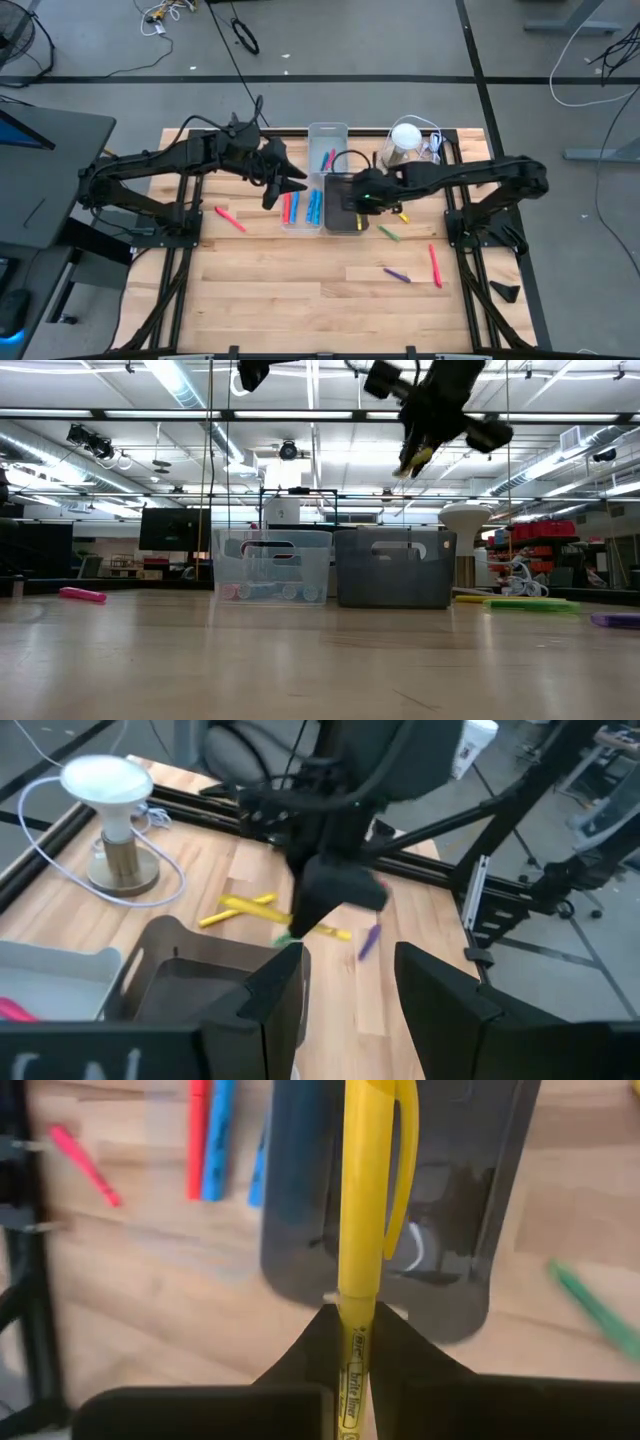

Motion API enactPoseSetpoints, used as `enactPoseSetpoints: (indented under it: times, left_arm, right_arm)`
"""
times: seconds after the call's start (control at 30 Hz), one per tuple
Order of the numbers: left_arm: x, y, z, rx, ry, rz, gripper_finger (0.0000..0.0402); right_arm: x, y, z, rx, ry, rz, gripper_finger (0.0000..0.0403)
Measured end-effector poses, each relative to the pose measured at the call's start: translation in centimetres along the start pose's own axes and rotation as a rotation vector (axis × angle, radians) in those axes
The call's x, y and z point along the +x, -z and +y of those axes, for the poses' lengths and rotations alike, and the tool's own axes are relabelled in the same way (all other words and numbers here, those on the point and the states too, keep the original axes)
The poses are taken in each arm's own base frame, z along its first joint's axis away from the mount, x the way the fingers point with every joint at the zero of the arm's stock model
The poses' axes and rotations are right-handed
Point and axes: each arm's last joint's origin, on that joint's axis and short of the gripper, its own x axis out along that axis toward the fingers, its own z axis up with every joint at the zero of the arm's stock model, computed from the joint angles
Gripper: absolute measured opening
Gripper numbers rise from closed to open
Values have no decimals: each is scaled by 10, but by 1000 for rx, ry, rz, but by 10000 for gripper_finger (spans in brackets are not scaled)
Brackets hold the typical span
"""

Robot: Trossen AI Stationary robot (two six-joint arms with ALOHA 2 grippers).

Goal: Pick & Place Markers
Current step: Put the top yellow marker pen into the black bin

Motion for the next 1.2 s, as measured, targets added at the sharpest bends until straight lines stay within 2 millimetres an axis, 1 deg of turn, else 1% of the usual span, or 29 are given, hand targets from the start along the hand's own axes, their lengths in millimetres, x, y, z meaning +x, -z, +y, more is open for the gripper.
enactPoseSetpoints:
  times: [0.27,0.53,0.73,0.9,1.13,1.2]
  left_arm:
    - [0,6,1,-12,-9,60,165]
    - [0,9,1,-13,13,93,165]
    - [0,9,0,-7,26,95,165]
    - [0,9,0,-8,26,95,165]
    - [0,9,0,5,27,96,165]
    - [0,9,0,9,27,96,165]
  right_arm:
    - [49,-17,-1,-20,144,-7,20]
    - [87,-36,-9,-32,266,1,20]
    - [111,-47,-16,-35,327,33,20]
    - [124,-48,-19,-29,349,80,20]
    - [128,-48,-20,-33,356,92,21]
    - [128,-48,-20,-36,358,92,39]
